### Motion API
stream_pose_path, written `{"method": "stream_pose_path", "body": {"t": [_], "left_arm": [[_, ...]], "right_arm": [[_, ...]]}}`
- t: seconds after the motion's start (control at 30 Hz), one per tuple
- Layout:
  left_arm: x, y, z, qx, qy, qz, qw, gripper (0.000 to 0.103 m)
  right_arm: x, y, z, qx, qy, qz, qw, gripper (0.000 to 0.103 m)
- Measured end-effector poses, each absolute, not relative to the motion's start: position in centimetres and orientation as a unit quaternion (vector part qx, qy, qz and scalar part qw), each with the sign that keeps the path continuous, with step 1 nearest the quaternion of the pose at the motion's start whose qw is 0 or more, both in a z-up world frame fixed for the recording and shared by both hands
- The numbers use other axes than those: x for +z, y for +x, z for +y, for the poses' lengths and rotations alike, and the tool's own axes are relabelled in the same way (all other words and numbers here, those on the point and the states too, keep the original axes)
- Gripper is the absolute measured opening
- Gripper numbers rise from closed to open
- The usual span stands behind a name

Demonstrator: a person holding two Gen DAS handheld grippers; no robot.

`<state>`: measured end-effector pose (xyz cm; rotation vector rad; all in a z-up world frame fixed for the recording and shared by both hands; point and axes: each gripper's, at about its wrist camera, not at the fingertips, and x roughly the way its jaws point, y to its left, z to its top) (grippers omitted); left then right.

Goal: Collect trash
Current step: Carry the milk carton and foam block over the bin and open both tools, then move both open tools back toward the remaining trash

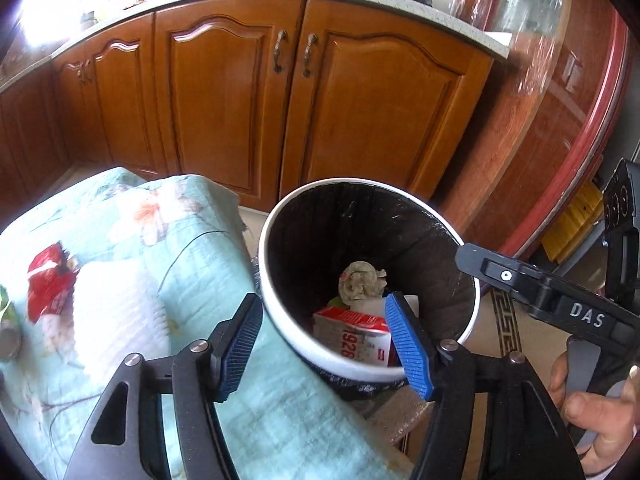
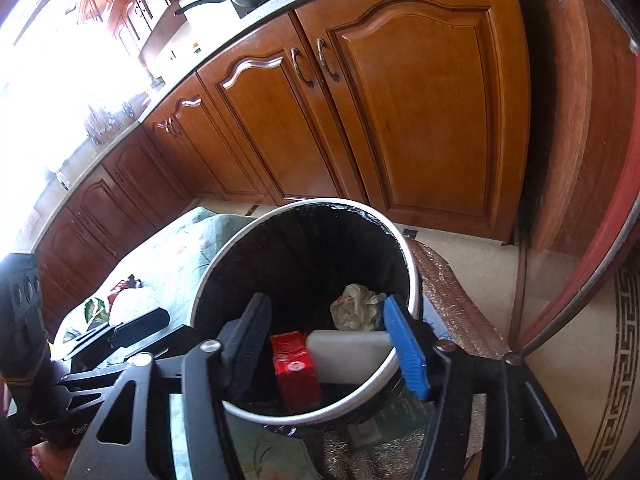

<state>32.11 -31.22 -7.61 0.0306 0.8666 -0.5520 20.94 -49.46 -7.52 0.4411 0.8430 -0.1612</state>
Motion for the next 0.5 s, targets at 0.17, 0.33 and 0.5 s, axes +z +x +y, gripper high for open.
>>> {"method": "stream_pose_path", "body": {"t": [0.17,0.33,0.5], "left_arm": [[-7.7,29.2,-27.5,-0.247,-0.017,0.403,0.881,0.07],[-8.2,26.3,-23.4,-0.225,-0.042,0.408,0.884,0.07],[-8.1,24.5,-19.5,-0.2,-0.063,0.415,0.885,0.071]], "right_arm": [[-6.9,19.1,-48.1,-0.064,0.238,0.387,0.889,0.089],[-7.1,17.8,-45.7,-0.038,0.258,0.387,0.885,0.092],[-7.6,17.7,-42.1,-0.017,0.244,0.418,0.875,0.094]]}}
